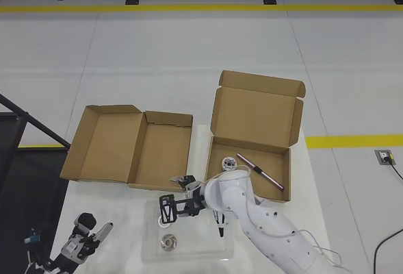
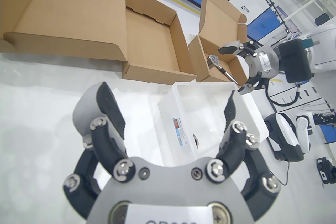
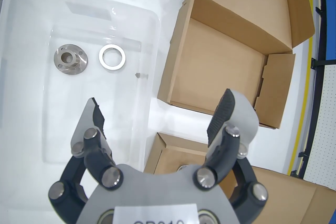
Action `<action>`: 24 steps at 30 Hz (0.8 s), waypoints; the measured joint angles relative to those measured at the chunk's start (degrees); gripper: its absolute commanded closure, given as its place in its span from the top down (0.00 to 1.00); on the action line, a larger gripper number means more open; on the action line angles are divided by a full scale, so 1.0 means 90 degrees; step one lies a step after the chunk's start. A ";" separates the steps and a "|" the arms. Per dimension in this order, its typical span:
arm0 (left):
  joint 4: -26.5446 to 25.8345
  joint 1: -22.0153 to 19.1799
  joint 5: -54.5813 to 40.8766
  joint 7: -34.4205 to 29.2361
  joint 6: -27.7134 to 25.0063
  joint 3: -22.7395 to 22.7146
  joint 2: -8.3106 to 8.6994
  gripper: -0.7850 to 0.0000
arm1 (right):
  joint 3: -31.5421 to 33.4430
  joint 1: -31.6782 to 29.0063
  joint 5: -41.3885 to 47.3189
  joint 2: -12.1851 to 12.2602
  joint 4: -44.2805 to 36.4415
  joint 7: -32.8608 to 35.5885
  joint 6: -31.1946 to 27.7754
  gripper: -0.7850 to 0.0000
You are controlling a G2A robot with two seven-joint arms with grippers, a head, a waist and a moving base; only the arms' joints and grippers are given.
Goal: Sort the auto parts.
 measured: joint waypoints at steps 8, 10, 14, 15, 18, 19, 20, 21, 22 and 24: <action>-0.0030 -0.0025 -0.0009 0.0007 0.0114 0.0027 -0.0009 1.00 | -0.0807 0.0740 0.0408 -0.0263 0.1314 -0.0696 -0.0378 1.00; -0.0031 -0.0022 -0.0028 0.0016 0.0120 0.0017 -0.0011 1.00 | -0.1141 0.0988 0.0523 -0.0401 0.1684 -0.0893 -0.0373 1.00; -0.0007 -0.0027 -0.0071 -0.0005 0.0096 -0.0005 -0.0012 1.00 | -0.1750 0.1387 0.0641 -0.0736 0.2388 -0.1152 -0.0350 1.00; -0.0001 -0.0031 -0.0073 -0.0014 0.0096 -0.0005 -0.0012 1.00 | -0.1845 0.1437 0.0666 -0.0807 0.2519 -0.1169 -0.0335 1.00; 0.0021 -0.0053 -0.0064 -0.0043 0.0095 0.0007 -0.0013 1.00 | -0.2124 0.1561 0.0676 -0.1021 0.2861 -0.1206 -0.0310 1.00; 0.0028 -0.0060 -0.0062 -0.0051 0.0095 0.0011 -0.0013 1.00 | -0.2197 0.1581 0.0653 -0.1074 0.2927 -0.1224 -0.0298 1.00; 0.0036 -0.0069 -0.0060 -0.0059 0.0096 0.0016 -0.0014 1.00 | -0.2283 0.1601 0.0611 -0.1133 0.2995 -0.1258 -0.0287 1.00; 0.0039 -0.0075 -0.0055 -0.0067 0.0097 0.0020 -0.0014 1.00 | -0.2332 0.1609 0.0579 -0.1171 0.3048 -0.1271 -0.0261 1.00; 0.0042 -0.0079 -0.0052 -0.0074 0.0097 0.0024 -0.0014 1.00 | -0.2369 0.1612 0.0558 -0.1204 0.3100 -0.1268 -0.0216 1.00; 0.0051 -0.0089 -0.0052 -0.0090 0.0096 0.0037 -0.0016 1.00 | -0.2433 0.1611 0.0541 -0.1277 0.3195 -0.1211 -0.0145 1.00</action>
